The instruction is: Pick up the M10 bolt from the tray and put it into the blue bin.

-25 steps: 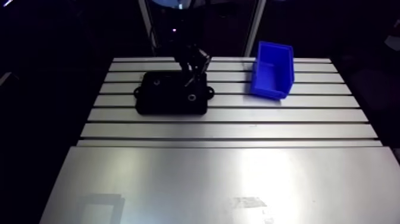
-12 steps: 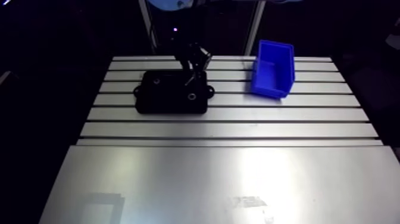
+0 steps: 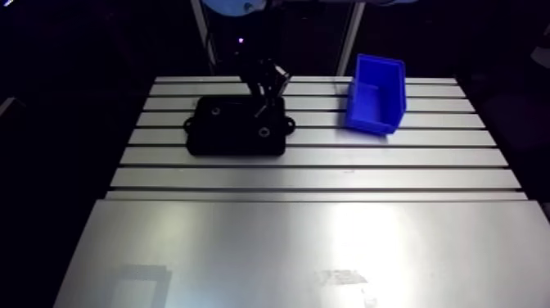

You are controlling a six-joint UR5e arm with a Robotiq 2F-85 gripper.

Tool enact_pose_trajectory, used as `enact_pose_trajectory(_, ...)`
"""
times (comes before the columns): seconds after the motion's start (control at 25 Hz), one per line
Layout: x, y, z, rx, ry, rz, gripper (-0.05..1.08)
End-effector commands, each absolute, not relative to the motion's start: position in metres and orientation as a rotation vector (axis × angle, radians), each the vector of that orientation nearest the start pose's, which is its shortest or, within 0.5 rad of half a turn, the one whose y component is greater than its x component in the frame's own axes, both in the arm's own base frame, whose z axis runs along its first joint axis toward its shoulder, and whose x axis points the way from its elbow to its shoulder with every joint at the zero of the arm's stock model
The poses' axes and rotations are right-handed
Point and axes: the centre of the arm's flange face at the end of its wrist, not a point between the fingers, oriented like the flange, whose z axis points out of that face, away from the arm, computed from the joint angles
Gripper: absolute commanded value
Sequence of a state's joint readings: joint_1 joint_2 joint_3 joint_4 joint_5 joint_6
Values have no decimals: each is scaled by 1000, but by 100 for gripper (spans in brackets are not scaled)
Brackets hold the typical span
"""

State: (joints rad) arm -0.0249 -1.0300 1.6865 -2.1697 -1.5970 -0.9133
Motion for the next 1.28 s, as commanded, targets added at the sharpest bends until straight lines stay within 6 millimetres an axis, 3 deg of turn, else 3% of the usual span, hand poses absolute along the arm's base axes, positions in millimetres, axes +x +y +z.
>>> enact_pose_trajectory(0.04,-625,-115,179,1032,2911,68,55)
enact_pose_trajectory(1.28,-622,-114,165,1023,2888,84,57)
